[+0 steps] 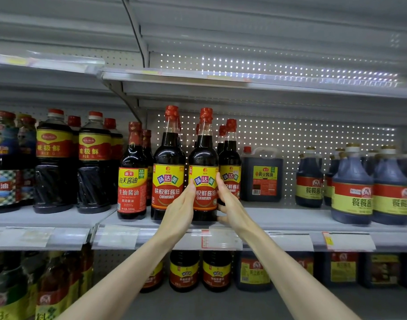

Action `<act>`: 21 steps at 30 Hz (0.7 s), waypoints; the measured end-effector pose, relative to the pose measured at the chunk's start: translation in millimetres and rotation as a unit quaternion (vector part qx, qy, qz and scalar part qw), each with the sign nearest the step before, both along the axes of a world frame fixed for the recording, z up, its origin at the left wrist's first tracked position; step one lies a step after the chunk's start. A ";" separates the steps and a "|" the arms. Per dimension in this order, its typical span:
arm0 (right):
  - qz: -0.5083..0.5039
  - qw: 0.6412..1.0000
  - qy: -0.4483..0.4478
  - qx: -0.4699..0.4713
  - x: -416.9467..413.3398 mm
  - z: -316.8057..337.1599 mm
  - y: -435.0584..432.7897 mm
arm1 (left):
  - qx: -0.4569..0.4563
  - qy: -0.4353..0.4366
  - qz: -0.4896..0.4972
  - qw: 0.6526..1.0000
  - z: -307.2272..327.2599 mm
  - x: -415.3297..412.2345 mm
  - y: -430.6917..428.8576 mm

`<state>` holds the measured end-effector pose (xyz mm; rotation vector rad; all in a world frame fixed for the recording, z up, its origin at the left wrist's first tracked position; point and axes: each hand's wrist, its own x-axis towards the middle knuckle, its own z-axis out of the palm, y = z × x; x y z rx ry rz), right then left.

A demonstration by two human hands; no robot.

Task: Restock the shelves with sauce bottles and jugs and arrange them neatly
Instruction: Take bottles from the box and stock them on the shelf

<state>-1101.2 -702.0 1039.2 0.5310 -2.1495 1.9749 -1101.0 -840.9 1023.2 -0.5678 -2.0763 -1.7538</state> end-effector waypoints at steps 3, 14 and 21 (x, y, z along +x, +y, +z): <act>-0.002 1.000 0.000 -0.002 -0.3 0.6 2.1 | 0.000 -0.004 0.000 1.000 1.3 0.7 1.0; -0.006 1.000 0.005 -0.008 1.1 2.2 1.3 | -0.010 0.006 -0.006 1.000 1.4 6.8 1.0; -0.020 1.000 0.013 0.002 1.7 -0.2 0.4 | -0.020 0.001 -0.012 1.000 -0.8 1.0 -0.8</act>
